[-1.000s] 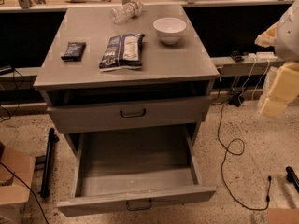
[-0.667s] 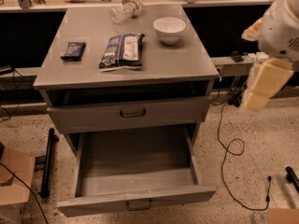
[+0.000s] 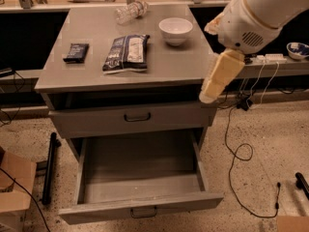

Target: Place blue chip bag into middle drawer

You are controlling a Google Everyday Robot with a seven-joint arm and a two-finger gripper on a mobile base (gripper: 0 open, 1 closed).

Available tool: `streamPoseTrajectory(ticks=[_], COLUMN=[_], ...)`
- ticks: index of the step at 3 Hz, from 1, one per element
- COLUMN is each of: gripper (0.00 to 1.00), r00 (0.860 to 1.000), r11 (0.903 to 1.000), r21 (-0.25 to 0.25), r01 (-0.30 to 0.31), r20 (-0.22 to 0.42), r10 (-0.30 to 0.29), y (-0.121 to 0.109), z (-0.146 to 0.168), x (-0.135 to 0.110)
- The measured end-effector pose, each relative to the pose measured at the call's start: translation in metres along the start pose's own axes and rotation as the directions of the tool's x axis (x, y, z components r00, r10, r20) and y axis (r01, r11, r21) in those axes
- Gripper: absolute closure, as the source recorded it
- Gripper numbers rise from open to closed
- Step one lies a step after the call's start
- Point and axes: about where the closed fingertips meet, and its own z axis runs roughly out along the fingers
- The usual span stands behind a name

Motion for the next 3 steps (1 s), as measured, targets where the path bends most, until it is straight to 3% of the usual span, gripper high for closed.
streamPoseTrajectory(ticks=[2,3], gripper=[0.00,0.00], r00=[0.988,0.988], r11=[0.9999,0.9999], r21=[-0.005,-0.005], r01=[0.014,0.014], r20=[0.155,0.156], r10=[-0.013,-0.013], y=[-0.050,-0.050], z=[0.046,0.045], x=[-0.057,-0.057])
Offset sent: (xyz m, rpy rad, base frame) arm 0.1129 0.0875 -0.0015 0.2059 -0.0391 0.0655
